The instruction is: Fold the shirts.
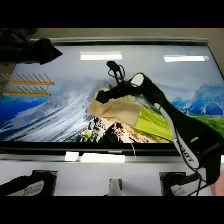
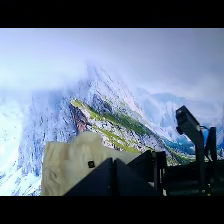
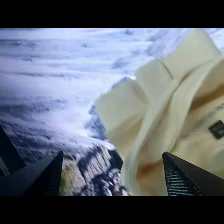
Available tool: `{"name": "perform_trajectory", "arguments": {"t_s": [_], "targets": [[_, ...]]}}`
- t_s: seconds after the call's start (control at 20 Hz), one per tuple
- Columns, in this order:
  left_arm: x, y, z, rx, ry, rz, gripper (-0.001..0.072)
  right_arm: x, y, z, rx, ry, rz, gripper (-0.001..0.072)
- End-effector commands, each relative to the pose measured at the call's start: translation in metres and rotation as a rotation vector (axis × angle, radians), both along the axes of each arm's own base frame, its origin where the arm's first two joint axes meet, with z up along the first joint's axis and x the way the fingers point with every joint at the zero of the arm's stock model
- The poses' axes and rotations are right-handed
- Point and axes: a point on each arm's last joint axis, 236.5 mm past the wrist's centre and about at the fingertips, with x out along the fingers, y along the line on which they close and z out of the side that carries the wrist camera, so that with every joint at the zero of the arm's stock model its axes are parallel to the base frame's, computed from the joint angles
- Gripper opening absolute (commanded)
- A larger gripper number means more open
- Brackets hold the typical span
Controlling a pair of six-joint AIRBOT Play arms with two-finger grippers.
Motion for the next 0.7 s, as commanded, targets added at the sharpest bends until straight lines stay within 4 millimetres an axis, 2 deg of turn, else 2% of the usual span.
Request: {"name": "perform_trajectory", "arguments": {"t_s": [0.0,0.05,0.15,0.25,0.35,0.4,0.45,0.5,0.55,0.65], "targets": [[-0.032,0.004,0.026,0.036,-0.051,-0.032,0.0032,0.004,0.022,-0.001,0.109,0.043,-0.033,0.0674],[-0.033,0.003,0.024,0.042,-0.049,-0.042,0.0032,-0.002,0.007,-0.001,0.068,0.052,0.005,0.0659],[-0.032,0.001,0.021,0.049,-0.045,-0.049,0.0032,-0.016,-0.047,-0.005,-0.082,0.079,0.079,0.0656],[-0.030,0.001,0.018,0.068,-0.054,-0.062,0.0032,-0.027,-0.125,-0.014,-0.284,0.128,0.106,0.0656],[-0.030,0.002,0.018,0.076,-0.058,-0.064,0.0032,-0.036,-0.208,-0.027,-0.450,0.215,0.063,0.0656],[-0.030,0.002,0.018,0.078,-0.057,-0.063,0.0032,-0.044,-0.244,-0.038,-0.495,0.290,0.010,0.0656],[-0.030,0.002,0.018,0.078,-0.057,-0.063,0.0032,-0.052,-0.266,-0.050,-0.497,0.367,-0.047,0.0655],[-0.030,0.002,0.018,0.078,-0.057,-0.063,0.0032,-0.060,-0.273,-0.065,-0.459,0.439,-0.106,0.0655],[-0.029,0.002,0.017,0.078,-0.056,-0.063,0.0032,-0.064,-0.268,-0.076,-0.399,0.473,-0.138,0.0655],[-0.029,0.002,0.016,0.078,-0.054,-0.064,0.0032,-0.066,-0.242,-0.096,-0.289,0.509,-0.179,0.0655]]}}
